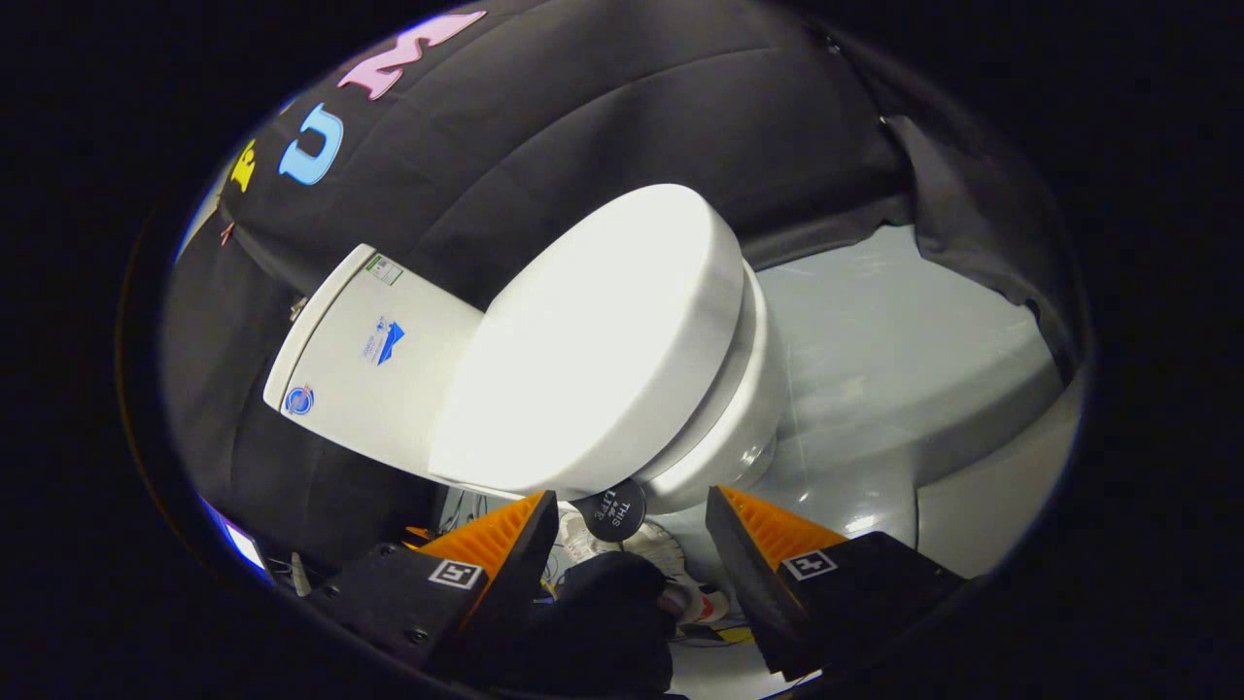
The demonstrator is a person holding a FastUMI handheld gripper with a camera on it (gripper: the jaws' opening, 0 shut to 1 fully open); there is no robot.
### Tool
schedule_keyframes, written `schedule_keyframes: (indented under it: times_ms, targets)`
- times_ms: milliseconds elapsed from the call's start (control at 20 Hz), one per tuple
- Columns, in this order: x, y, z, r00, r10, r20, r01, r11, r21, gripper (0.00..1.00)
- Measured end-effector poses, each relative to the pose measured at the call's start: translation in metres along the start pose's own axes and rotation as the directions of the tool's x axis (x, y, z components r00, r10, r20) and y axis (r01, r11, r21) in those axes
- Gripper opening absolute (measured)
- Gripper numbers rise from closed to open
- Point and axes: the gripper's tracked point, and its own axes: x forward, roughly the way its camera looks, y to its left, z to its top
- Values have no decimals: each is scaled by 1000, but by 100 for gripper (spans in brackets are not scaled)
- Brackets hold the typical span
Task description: Open the toilet lid.
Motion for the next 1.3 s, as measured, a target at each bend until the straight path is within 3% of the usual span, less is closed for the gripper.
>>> schedule_keyframes:
  times_ms: [100, 250, 300, 350, 450, 600, 750, 900, 1300]
  targets:
    - [4, 5, -1, 999, 30, -9, -30, 1000, 4, 95]
    - [15, 19, -13, 995, 75, -62, -73, 997, 30, 68]
    - [20, 19, -20, 994, 65, -87, -64, 998, 13, 68]
    - [35, 9, -29, 995, 28, -99, -30, 999, -25, 61]
    - [26, 10, -23, 995, 40, -97, -41, 999, -14, 42]
    - [25, 10, -27, 987, 104, -122, -98, 994, 49, 41]
    - [25, 18, -42, 976, 119, -181, -120, 993, 9, 42]
    - [27, 16, -38, 975, 155, -160, -152, 988, 33, 20]
    - [23, 18, -34, 980, 141, -141, -148, 988, -36, 20]
